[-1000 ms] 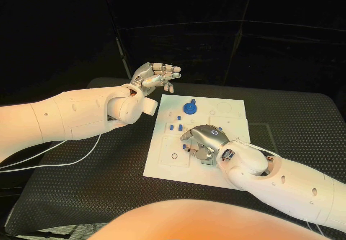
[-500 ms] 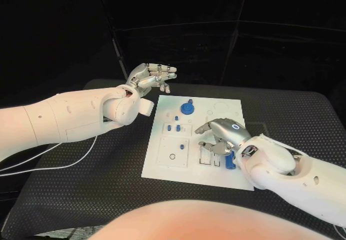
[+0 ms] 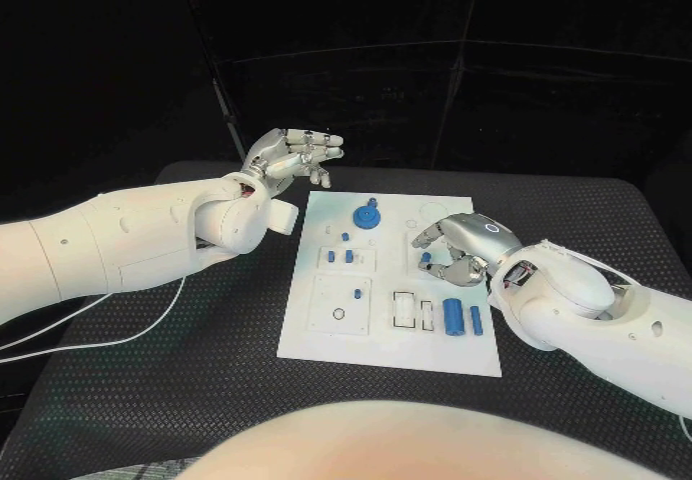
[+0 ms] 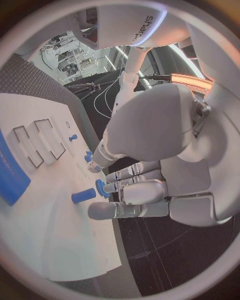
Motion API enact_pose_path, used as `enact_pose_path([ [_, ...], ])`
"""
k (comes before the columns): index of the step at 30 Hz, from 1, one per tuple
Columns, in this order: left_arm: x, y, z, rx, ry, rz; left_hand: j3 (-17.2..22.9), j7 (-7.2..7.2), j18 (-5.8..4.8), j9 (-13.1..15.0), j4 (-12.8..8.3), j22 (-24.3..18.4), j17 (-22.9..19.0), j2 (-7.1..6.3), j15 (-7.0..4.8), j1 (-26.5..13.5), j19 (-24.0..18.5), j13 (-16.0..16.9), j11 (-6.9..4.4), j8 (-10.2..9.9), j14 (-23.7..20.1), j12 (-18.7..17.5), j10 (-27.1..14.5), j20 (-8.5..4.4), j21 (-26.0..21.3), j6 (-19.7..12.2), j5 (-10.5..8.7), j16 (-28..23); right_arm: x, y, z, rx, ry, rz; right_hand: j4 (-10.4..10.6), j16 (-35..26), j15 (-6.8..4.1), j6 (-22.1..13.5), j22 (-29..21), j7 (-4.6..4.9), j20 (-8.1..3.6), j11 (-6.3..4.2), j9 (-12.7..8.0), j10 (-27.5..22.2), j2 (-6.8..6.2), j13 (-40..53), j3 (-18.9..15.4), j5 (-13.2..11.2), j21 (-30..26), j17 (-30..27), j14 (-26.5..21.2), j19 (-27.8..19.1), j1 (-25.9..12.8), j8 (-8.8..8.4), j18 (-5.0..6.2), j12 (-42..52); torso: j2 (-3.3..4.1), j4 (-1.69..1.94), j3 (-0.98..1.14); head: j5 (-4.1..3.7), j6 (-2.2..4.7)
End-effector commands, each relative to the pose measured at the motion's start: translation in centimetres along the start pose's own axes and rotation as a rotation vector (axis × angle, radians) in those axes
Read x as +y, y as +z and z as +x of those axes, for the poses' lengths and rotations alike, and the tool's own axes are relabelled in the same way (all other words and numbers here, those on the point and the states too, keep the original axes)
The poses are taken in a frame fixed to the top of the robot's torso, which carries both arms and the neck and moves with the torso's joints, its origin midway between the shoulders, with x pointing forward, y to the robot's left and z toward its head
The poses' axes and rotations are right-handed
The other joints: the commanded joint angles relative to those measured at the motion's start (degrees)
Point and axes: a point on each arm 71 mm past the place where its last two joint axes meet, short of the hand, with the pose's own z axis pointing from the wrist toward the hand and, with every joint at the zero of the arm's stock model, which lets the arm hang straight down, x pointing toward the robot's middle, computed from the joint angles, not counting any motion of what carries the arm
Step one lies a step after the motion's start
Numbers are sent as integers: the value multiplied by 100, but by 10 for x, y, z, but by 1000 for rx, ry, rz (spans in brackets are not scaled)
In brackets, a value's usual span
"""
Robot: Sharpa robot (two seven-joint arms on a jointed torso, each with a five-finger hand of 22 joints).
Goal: Assemble the parts on the task board
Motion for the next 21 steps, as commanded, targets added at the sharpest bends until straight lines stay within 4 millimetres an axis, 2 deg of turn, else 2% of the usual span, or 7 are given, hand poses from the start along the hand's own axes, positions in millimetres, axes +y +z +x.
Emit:
enact_pose_path([
  [1, -1, 1, 2, 15, -10, 3, -5, 9, 79, -8, -29, -5, -4, 13, 12, -23, -53, -1, -16, 11, -38, 37, -37, -3, -27, -17, -5, -39, -3, 3, 3, 52, -13, 14, -7, 8, -22, -1, -16, -19, -3, -6, 3, -12, -11, -12, -57, -31, 4, -16, 150, 19, -44, 22, -72, 39, 13, 2, 0, -6, 2],
  [4, -1, 1, 2, 16, -11, 2, -5, 9, 79, -8, -29, -5, -4, 13, 12, -23, -53, -1, -16, 11, -38, 37, -37, -3, -27, -17, -5, -39, -6, 6, 5, 61, -18, 23, -7, 10, -22, -4, -27, -22, -4, -7, 2, -21, -6, -13, -65, -40, -3, -14, 150, 13, -40, 21, -71, 40, 7, 5, -7, -6, 2],
  [8, -1, 1, 2, 17, -12, 2, -5, 9, 79, -8, -29, -5, -4, 13, 12, -23, -53, -1, -16, 11, -38, 37, -37, -3, -27, -17, -5, -39, -8, 10, 8, 64, -30, 31, -15, 15, -25, -5, -39, -28, -7, -9, 2, -45, 34, -16, -73, -50, -12, -10, 149, 6, -7, 20, -69, 47, 16, 8, 4, -3, 2],
  [16, -1, 1, 2, 18, -12, 1, -5, 9, 79, -8, -29, -5, -4, 13, 12, -23, -53, -1, -16, 11, -38, 37, -37, -3, -27, -17, -5, -39, -10, 15, 12, 90, -44, 42, -27, 16, -31, 33, -28, -35, -13, -17, 8, -13, 104, -10, -69, -57, -8, -18, 145, 14, 46, 35, -72, 96, 19, -1, 6, 30, 2],
  [21, -1, 1, 2, 18, -12, 0, -5, 9, 79, -8, -29, -5, -4, 13, 12, -23, -53, -1, -16, 11, -38, 37, -37, -3, -27, -17, -5, -39, -10, 16, 14, 103, -47, 44, -12, 66, -50, 194, 88, -30, -28, -40, 26, 250, 183, 3, -41, -46, 66, 38, 161, 82, 68, 90, -90, 235, 12, -5, 9, 35, 2],
])
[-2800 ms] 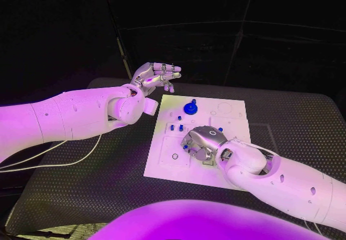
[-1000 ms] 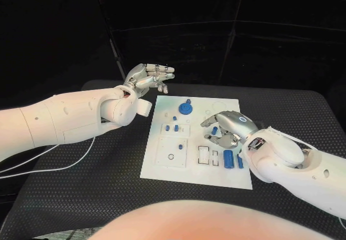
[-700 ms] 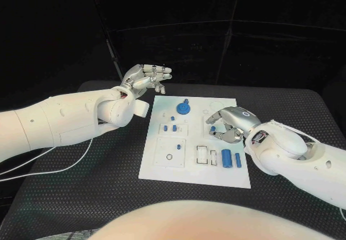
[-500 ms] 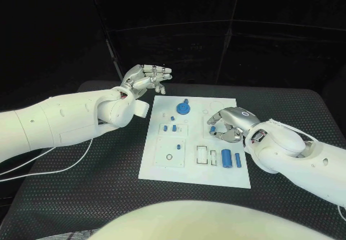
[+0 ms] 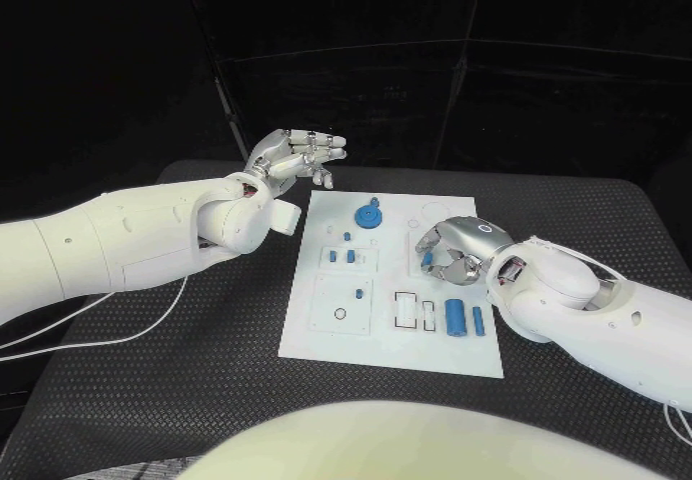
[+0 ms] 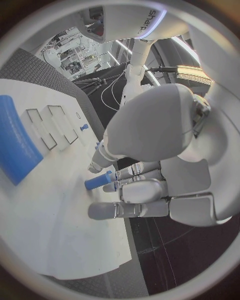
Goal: Assemble the parts on the task board
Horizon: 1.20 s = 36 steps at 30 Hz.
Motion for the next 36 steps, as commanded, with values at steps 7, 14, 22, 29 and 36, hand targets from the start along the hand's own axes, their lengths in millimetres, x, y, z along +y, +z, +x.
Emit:
enact_pose_path([
  [7, -1, 1, 1, 12, -9, 3, -5, 9, 79, -9, -29, -6, -5, 13, 12, -23, -53, -1, -16, 11, -39, 37, -37, -3, -27, -17, -5, -39, 0, 1, 2, 33, -21, 5, -18, 127, -90, 281, 202, 4, -39, -58, 17, 479, 158, 6, 133, 0, 155, 125, 184, 132, 66, 90, -110, 150, -10, -8, 6, -8, -1],
  [14, -1, 1, 1, 13, -9, 2, -5, 9, 79, -9, -29, -6, -5, 13, 12, -23, -53, -1, -16, 11, -39, 37, -37, -3, -27, -17, -5, -39, -3, 0, 2, 33, -30, 16, -39, 162, -107, 357, 257, -2, -58, -78, 14, 607, 191, 0, 223, 0, 197, 162, 193, 157, 111, 97, -120, 147, -9, -1, 5, -15, -1],
  [22, -1, 1, 1, 13, -9, 1, -5, 9, 79, -9, -29, -6, -5, 13, 12, -23, -53, -1, -16, 11, -39, 37, -37, -3, -27, -17, -5, -39, -2, 0, 0, 14, -32, 13, -103, 190, -131, 415, 319, -16, -80, -105, 7, 747, 265, 3, 369, -39, 247, 188, 198, 181, 209, 91, -127, 142, -7, -10, 3, -13, -1],
  [29, -1, 0, 1, 13, -9, 1, -5, 9, 79, -9, -29, -6, -5, 13, 12, -23, -53, -1, -16, 11, -39, 37, -37, -3, -27, -17, -5, -39, 7, 0, -5, -46, -10, -40, -239, 277, -233, 781, 637, -151, -161, -239, 64, 1167, 412, 70, 545, -100, 451, 290, 230, 313, 326, 245, -172, 244, -6, -7, 5, -20, -1],
  [36, -1, 0, 1, 12, -9, 2, -4, 11, 79, -6, -28, -10, -11, 22, 16, -34, -58, -1, -13, 16, -45, 50, -45, 2, -32, -20, -6, -36, 13, -3, -11, -106, 17, -70, -286, 312, -279, 924, 735, -206, -207, -296, 89, 1329, 470, 98, 591, -91, 521, 326, 242, 351, 328, 304, -187, 257, -16, -10, 8, -31, -1],
])
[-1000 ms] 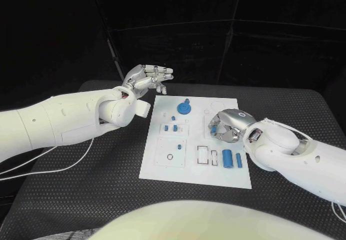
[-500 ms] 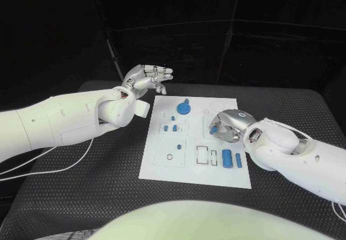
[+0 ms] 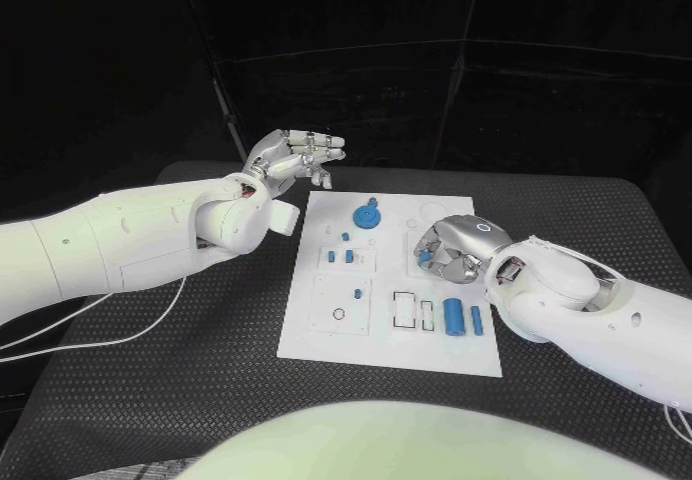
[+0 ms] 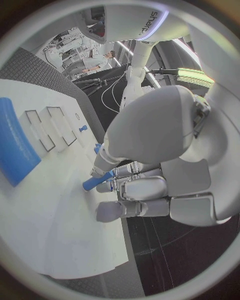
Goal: Assemble the parts on the task board
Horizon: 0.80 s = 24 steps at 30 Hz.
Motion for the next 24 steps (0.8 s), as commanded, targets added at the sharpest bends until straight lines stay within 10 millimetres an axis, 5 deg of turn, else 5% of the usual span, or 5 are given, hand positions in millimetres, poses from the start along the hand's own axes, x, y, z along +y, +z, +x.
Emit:
enact_pose_path([
  [1, -1, 1, 1, 9, -7, 6, -5, 11, 80, -6, -28, -6, -5, 23, -5, -34, -58, 0, -13, 16, -24, 14, -45, 2, -32, -20, -6, -36, 9, -1, -8, -80, 27, -50, -8, 40, -42, 29, 10, 1, -8, -126, 2, 185, 115, -8, 41, 22, 22, 4, 251, 28, 25, 18, -96, -2, -11, -4, 3, -2, -1],
  [11, 0, 1, 0, 8, -7, 5, -5, 11, 80, -6, -27, -7, -6, 25, -4, -37, -58, 0, -13, 17, -24, 16, -46, 2, -33, -20, -6, -35, 24, -10, -22, -111, 72, -87, -18, 46, -47, 36, 10, 2, -18, -126, 0, 194, 79, -7, 25, 8, 29, 9, 251, 21, -16, 12, -98, -34, -9, 10, -6, 24, -1],
  [24, 2, 3, 5, 16, -11, 3, -5, 11, 80, -6, -27, -7, -6, 25, -4, -37, -58, 0, -13, 17, -24, 16, -46, 2, -33, -20, -6, -35, 86, 3, -20, -53, 248, -237, -12, 35, -41, 1, -40, 14, -20, -114, -13, 160, 77, -19, 19, 5, 10, -22, 245, -10, -74, -21, -92, -109, 4, 16, -16, 153, -1],
])
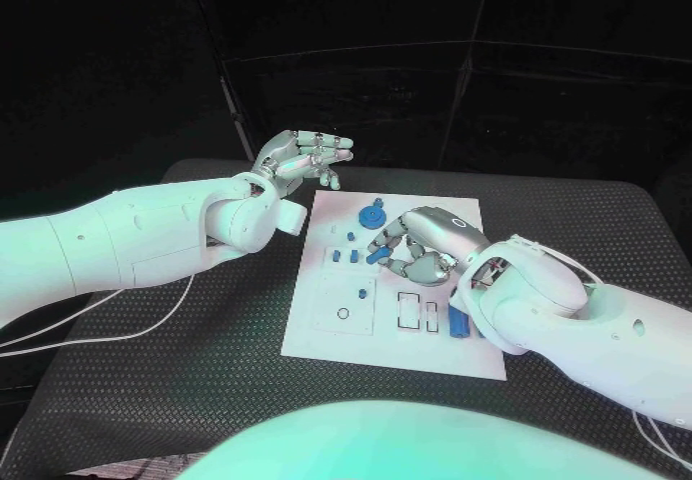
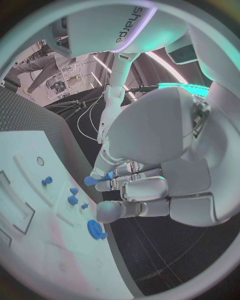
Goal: Assemble the parts on the task board
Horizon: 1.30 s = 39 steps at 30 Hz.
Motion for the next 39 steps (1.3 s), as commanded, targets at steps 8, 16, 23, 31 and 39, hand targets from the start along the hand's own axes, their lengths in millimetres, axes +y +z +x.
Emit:
enact_pose_path([
  [8, -1, 1, 4, 14, -10, 6, -5, 12, 79, -6, -27, -7, -6, 25, -4, -37, -40, 0, -13, 17, -24, 14, -46, -16, -33, -21, -6, -35, 22, 13, 40, 123, 63, -82, 7, -1, -33, -3, -45, 40, -15, 10, 1, -20, -19, -15, 4, 15, -7, -32, 239, -33, -84, -32, -88, -75, 10, -17, 3, 166, -1],
  [16, -1, 1, 4, 17, -11, 6, -7, 13, 79, -5, -24, -9, -9, 28, -2, -48, -41, 0, -11, 19, -26, 21, -52, -14, -35, -24, -6, -32, 24, 15, 57, 202, 59, -76, 7, -5, -30, -7, -54, 43, -13, 12, -1, -22, -26, -16, -3, 18, -11, -41, 237, -39, -97, -37, -87, -86, 2, -15, 3, 220, -1],
  [23, -1, 1, 5, 19, -12, 7, -7, 13, 79, -5, -24, -9, -9, 28, -2, -48, -41, 0, -11, 19, -26, 21, -52, -14, -35, -24, -6, -32, 23, 16, 66, 232, 36, -61, 10, -7, -28, -5, -59, 43, -11, 13, -2, -17, -29, -16, -12, 20, -13, -47, 236, -43, -112, -38, -86, -93, 4, -18, 12, 231, -1],
  [31, -1, 1, 6, 21, -13, 8, -9, 13, 79, -5, -22, -11, -11, 29, -1, -54, -42, 0, -10, 20, -27, 24, -55, -13, -37, -26, -7, -31, 21, 15, 74, 250, -2, -36, 4, -9, -28, 7, -61, 38, -8, 9, 0, 0, -46, -14, -29, 25, -14, -53, 235, -48, -131, -36, -85, -100, 3, -22, 11, 245, -1],
  [39, -1, 1, 6, 21, -13, 8, -9, 13, 79, -5, -22, -11, -11, 29, -1, -54, -42, 0, -10, 20, -27, 24, -55, -13, -37, -26, -7, -31, 18, 16, 78, 251, -27, -12, 7, -20, -28, 13, -72, 36, -8, 8, 0, 9, -44, -13, -35, 24, -19, -74, 231, -54, -144, -34, -82, -104, 3, -13, 5, 257, -1],
])
